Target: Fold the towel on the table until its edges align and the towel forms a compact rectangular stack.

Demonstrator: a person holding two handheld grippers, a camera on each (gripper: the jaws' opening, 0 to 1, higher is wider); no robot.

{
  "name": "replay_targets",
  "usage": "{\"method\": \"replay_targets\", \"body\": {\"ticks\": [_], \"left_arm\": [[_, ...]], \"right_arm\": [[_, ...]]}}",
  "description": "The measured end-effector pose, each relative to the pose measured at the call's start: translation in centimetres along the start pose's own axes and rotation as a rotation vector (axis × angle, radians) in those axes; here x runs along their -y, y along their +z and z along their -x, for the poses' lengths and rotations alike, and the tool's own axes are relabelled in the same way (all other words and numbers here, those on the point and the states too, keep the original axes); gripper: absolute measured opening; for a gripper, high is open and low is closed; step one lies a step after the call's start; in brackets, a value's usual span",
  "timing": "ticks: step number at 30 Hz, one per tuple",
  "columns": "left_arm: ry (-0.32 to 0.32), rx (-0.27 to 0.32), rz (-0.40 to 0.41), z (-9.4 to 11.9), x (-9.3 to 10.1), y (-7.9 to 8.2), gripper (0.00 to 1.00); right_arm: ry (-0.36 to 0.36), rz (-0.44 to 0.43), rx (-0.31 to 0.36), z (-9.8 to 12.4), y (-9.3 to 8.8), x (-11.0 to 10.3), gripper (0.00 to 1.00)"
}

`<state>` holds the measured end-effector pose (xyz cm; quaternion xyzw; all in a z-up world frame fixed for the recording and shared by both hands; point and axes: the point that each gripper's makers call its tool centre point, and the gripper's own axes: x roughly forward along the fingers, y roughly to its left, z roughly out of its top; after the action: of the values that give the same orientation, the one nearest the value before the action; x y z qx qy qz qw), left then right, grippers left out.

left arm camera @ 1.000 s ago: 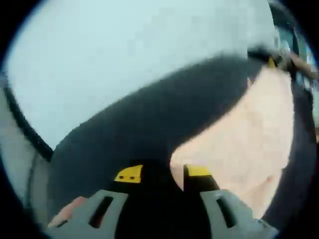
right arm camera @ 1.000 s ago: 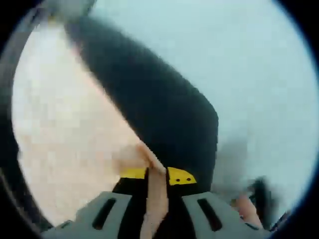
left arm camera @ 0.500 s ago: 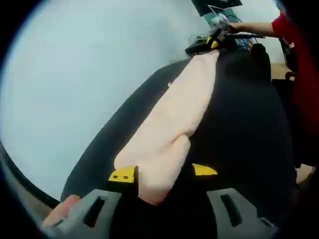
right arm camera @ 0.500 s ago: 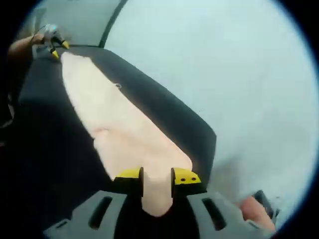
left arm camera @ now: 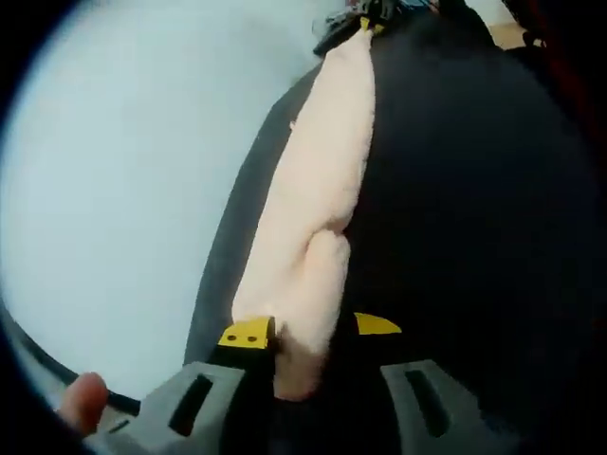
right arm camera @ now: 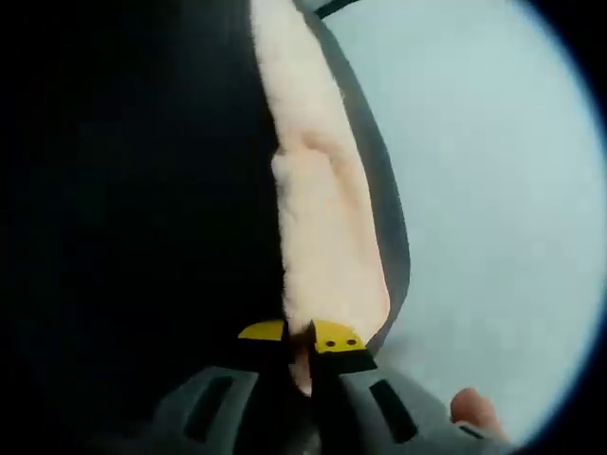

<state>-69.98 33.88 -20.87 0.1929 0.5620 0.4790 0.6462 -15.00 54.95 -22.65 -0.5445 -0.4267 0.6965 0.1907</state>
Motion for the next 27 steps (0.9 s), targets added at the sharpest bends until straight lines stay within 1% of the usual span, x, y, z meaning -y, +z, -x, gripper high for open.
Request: {"method": "replay_targets", "body": {"ticks": [1, 2, 3, 4, 5, 7, 8, 9, 10, 11, 12, 13, 14, 15, 16, 17, 18, 19, 20, 21, 22, 23, 24, 25, 26, 27], "left_arm": [[-0.009, 0.000, -0.014, -0.4, -0.2, -0.9, 0.02], [-0.027, 0.014, -0.004, -0.3, 0.0, -1.0, 0.01], [-0.060, 0.034, 0.062, 0.0, 0.6, -0.8, 0.01], [-0.064, 0.041, 0.080, 0.2, 0.6, -1.0, 0.01], [-0.050, 0.037, 0.069, 0.3, 0.0, -1.6, 0.01], [-0.043, 0.015, 0.091, 0.8, -0.1, -2.7, 0.00], [-0.037, 0.044, 0.120, 1.0, -0.3, -2.8, 0.00], [-0.040, 0.083, 0.178, 1.2, -0.4, -2.7, 0.00], [-0.037, 0.102, 0.244, 1.4, -0.4, -2.8, 0.00], [-0.040, 0.118, 0.270, 1.8, -0.2, -2.4, 0.00], [-0.060, 0.125, 0.289, 1.9, 0.3, -2.3, 0.00], [-0.088, 0.122, 0.331, 1.9, 1.0, -2.4, 0.02], [-0.100, 0.108, 0.430, 1.9, 1.3, -2.7, 0.07], [-0.144, 0.112, 0.551, 2.5, 1.9, -2.2, 0.22], [-0.160, 0.144, 0.659, 2.9, 1.6, -1.9, 0.34], [-0.149, 0.176, 0.744, 3.1, 0.4, -2.7, 0.45], [-0.096, 0.159, 0.891, 3.7, -0.7, -3.7, 0.52], [-0.044, 0.144, 1.061, 4.4, -1.3, -4.3, 0.51], [-0.004, 0.142, 1.233, 5.2, -1.5, -4.5, 0.49], [0.026, 0.151, 1.402, 6.0, -1.3, -4.3, 0.47], [0.049, 0.167, 1.565, 6.7, -1.0, -4.0, 0.47], [0.068, 0.184, 1.717, 7.2, -0.6, -3.6, 0.48], [0.086, 0.199, 1.854, 7.6, -0.3, -3.3, 0.48], [0.105, 0.206, 1.970, 7.7, 0.0, -3.1, 0.49], [0.128, 0.202, 2.062, 7.4, 0.4, -3.2, 0.49], [0.145, 0.188, 2.126, 6.9, 0.7, -3.2, 0.49]], "right_arm": [[0.002, -0.022, 0.010, 0.1, 0.0, -0.1, 0.01], [0.003, -0.036, 0.016, 0.2, -0.1, 0.0, 0.01], [0.013, -0.081, 0.010, 0.3, -0.4, -0.1, 0.01], [0.015, -0.073, 0.004, 0.3, -0.9, 0.1, 0.01], [0.020, -0.069, 0.001, 0.4, -1.2, -0.1, 0.00], [0.039, -0.067, 0.003, 0.4, -1.7, -0.2, 0.00], [0.045, -0.083, 0.011, 0.6, -1.8, -0.2, 0.00], [0.049, -0.105, 0.022, 0.6, -1.9, -0.2, 0.00], [0.052, -0.111, 0.031, 0.8, -1.8, -0.2, 0.00], [0.056, -0.114, 0.038, 0.8, -1.8, -0.3, 0.00], [0.060, -0.123, 0.041, 0.7, -1.7, -0.5, 0.01], [0.056, -0.139, 0.035, 0.9, -1.6, -0.4, 0.02], [0.060, -0.197, 0.033, 1.3, -1.3, -0.4, 0.05], [0.084, -0.250, 0.043, 2.0, -1.0, -0.5, 0.11], [0.096, -0.327, 0.066, 3.1, -0.4, -0.1, 0.17], [0.083, -0.420, 0.080, 4.4, -0.1, 0.6, 0.21], [0.067, -0.533, 0.117, 5.7, 0.6, 1.4, 0.21], [0.050, -0.655, 0.181, 7.1, 1.8, 2.3, 0.20], [0.023, -0.775, 0.260, 8.5, 3.1, 3.4, 0.20], [-0.020, -0.878, 0.344, 9.8, 4.5, 4.6, 0.20], [-0.086, -0.952, 0.422, 10.7, 5.5, 5.8, 0.20], [-0.181, -0.983, 0.482, 11.2, 5.9, 6.7, 0.19], [-0.287, -0.973, 0.516, 11.2, 5.9, 7.2, 0.18], [-0.335, -0.967, 0.533, 11.3, 5.9, 7.4, 0.17], [-0.382, -0.962, 0.548, 10.8, 6.1, 7.3, 0.16], [-0.397, -1.007, 0.552, 10.4, 6.1, 6.9, 0.16]]}}
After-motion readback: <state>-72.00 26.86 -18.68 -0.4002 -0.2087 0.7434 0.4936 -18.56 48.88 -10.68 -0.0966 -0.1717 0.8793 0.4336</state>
